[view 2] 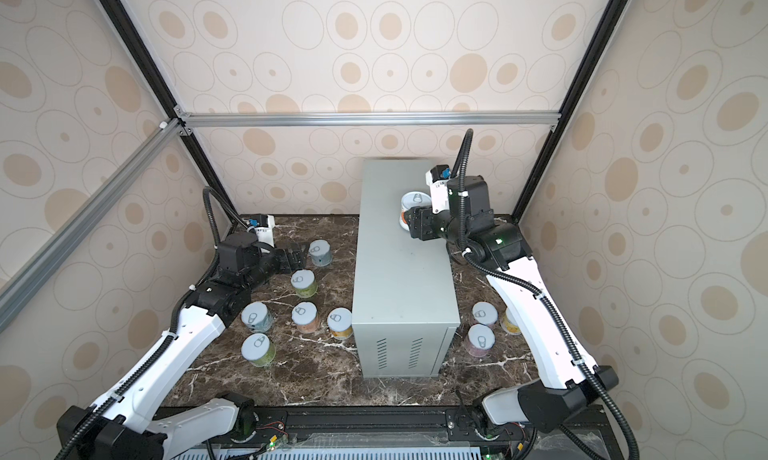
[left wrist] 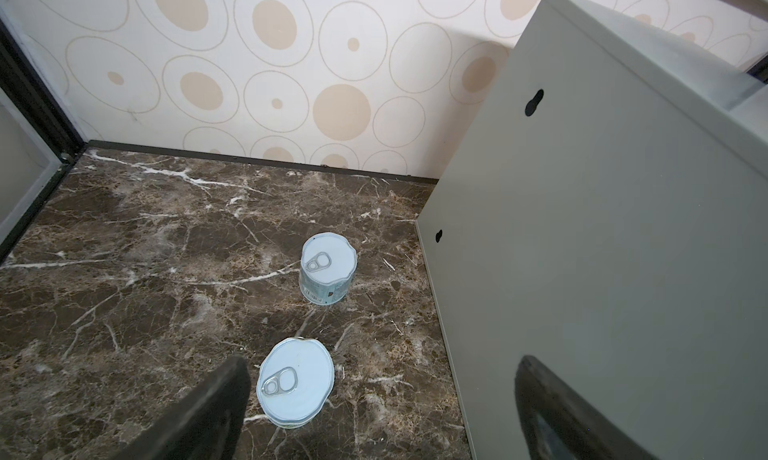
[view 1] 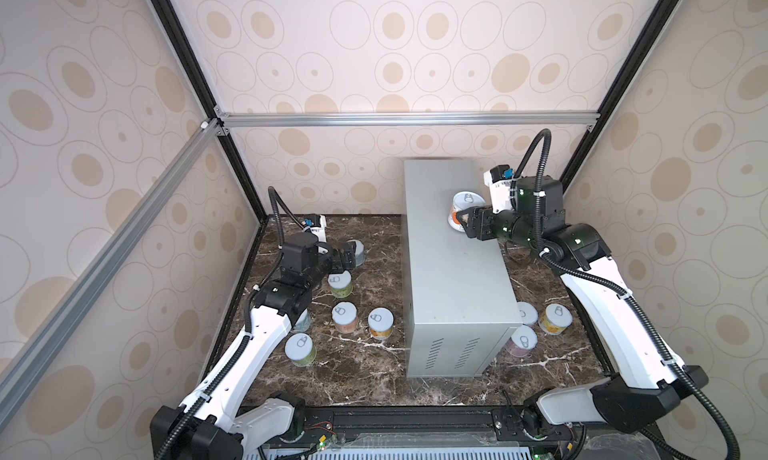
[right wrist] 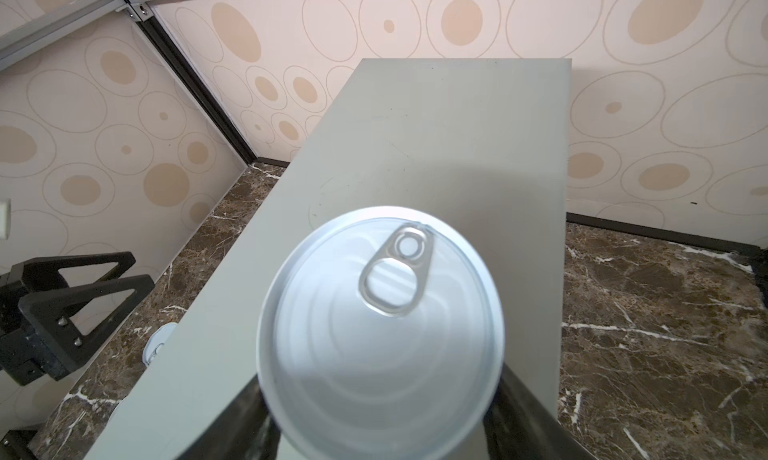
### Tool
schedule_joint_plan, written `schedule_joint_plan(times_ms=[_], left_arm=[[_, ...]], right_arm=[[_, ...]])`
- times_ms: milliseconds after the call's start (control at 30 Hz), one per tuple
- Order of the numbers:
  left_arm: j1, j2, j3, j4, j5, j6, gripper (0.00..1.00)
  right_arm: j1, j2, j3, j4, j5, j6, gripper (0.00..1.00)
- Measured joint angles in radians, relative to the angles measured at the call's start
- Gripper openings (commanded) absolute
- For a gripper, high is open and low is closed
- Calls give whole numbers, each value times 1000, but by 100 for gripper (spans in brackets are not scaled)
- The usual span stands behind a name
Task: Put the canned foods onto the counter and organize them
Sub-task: 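Move the held orange can to the cabinet's far end and lower it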
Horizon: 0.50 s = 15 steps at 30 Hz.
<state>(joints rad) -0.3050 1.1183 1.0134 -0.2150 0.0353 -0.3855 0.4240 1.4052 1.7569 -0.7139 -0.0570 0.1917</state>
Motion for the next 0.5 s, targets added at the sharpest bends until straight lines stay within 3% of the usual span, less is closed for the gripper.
schedule_joint_plan(times_ms=[500], left_arm=[[0,45,1,25,0,0,99]], right_arm=[[-57,242,212,-1,29,-25,64]])
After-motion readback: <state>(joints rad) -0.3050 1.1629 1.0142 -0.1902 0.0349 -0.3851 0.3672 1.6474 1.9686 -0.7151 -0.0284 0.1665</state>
